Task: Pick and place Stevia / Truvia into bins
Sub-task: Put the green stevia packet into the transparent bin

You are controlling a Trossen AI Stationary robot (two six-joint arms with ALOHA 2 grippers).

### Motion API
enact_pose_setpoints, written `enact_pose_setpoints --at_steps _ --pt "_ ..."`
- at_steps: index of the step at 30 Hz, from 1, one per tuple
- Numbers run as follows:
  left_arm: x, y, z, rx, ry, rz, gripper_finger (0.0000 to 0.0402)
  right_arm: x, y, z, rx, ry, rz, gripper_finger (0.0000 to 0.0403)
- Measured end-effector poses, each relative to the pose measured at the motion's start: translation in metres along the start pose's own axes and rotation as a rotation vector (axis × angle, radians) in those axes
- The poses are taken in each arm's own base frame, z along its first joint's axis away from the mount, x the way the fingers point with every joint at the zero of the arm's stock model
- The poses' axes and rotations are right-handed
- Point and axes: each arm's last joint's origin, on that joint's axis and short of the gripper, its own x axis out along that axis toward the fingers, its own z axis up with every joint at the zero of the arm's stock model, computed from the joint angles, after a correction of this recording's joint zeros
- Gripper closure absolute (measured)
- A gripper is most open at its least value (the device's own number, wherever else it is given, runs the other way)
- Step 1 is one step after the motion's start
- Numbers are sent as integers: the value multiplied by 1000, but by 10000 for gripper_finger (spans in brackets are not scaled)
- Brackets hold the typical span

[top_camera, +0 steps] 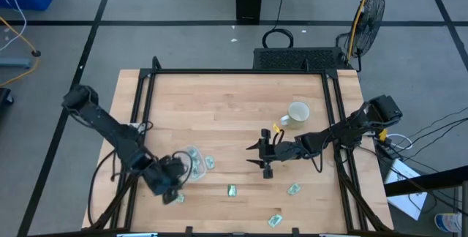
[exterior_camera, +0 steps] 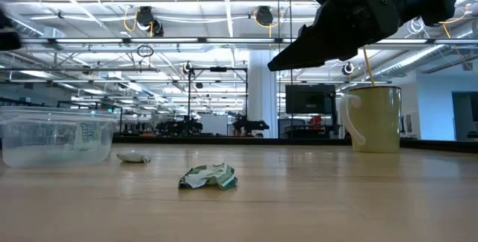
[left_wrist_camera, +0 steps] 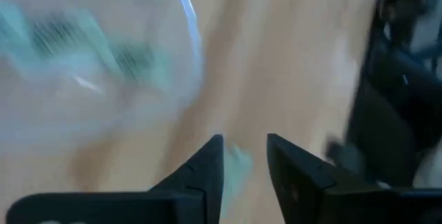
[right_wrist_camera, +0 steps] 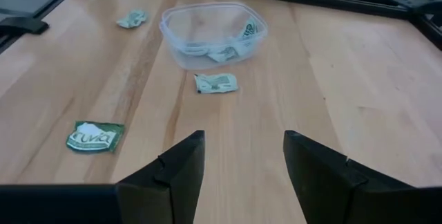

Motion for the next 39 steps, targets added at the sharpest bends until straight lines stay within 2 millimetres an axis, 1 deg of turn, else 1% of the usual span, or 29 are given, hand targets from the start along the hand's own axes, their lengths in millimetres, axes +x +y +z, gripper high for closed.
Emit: enact_pose_setpoints --at_steps 2,4,7,9,13,16,19,22,25,26,30,33,36,39 --pt "4 -4 -11 -2 45 6 277 0 0 0 -15 0 0 211" --pt "12 -7 -22 17 54 36 276 0 0 0 -23 0 0 211" --pt "30 -7 -35 60 73 118 275 0 -2 0 -29 -2 -5 211" --pt "43 -5 -41 48 108 165 275 1 -4 0 -36 -1 -11 212" --pt "64 0 -48 12 175 240 275 2 -7 1 -29 -5 -22 213" --pt "70 1 -49 21 181 265 275 3 -10 1 -25 -4 -30 213" --pt "71 2 -48 24 181 274 279 3 -12 1 -21 -2 -38 213" --pt "67 1 -47 63 185 251 312 4 -14 1 -18 -2 -44 213" --pt "60 1 -43 91 169 219 377 4 -15 1 -17 -1 -46 213" --pt "55 -1 -41 88 155 198 389 4 -15 1 -17 -1 -46 213" --pt "32 -5 -29 111 59 122 397 4 -15 1 -18 0 -44 214" --pt "11 -7 -14 185 -90 96 397 4 -15 0 -18 1 -44 214" --pt "-6 -4 3 274 -232 115 398 4 -15 1 -17 0 -44 214" --pt "-13 6 19 324 -286 181 399 4 -15 1 -17 0 -44 215"
